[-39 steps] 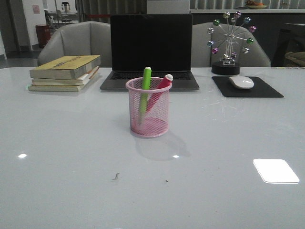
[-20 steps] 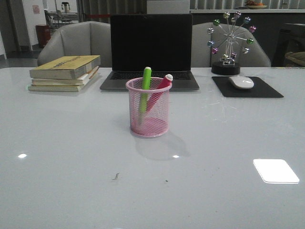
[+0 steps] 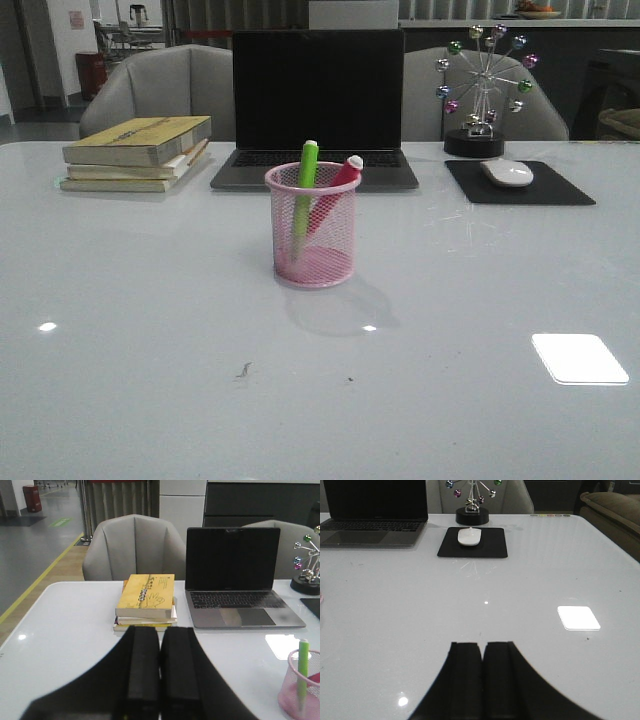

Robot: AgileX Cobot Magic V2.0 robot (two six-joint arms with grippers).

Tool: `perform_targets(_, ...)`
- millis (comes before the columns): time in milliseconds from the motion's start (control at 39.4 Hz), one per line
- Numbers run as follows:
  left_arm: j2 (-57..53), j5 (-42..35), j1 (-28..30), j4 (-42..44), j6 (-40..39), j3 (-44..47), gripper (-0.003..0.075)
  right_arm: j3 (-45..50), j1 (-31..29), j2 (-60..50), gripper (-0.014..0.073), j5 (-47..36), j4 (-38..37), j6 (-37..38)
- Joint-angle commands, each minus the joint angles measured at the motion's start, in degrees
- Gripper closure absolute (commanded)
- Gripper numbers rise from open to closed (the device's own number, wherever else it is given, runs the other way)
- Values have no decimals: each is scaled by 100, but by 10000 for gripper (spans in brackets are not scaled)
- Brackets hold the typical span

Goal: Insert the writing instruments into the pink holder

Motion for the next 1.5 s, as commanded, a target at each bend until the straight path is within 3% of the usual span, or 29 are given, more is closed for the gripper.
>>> perform_targets(0, -79, -579, 8, -111, -14, -101, 620, 12, -18, -110, 568, -517, 0, 0)
perform_targets(381, -1292, -1849, 29, -174, -14, 1061, 620, 12, -18, -110, 568, -517, 0, 0)
perform_targets(966, -2868, -1801, 355, -75, -14, 2318, 621, 12, -18, -110, 568, -517, 0, 0)
perform_targets(1474, -2913, -1798, 355, 256, -14, 2526, 621, 12, -18, -110, 569, -517, 0, 0)
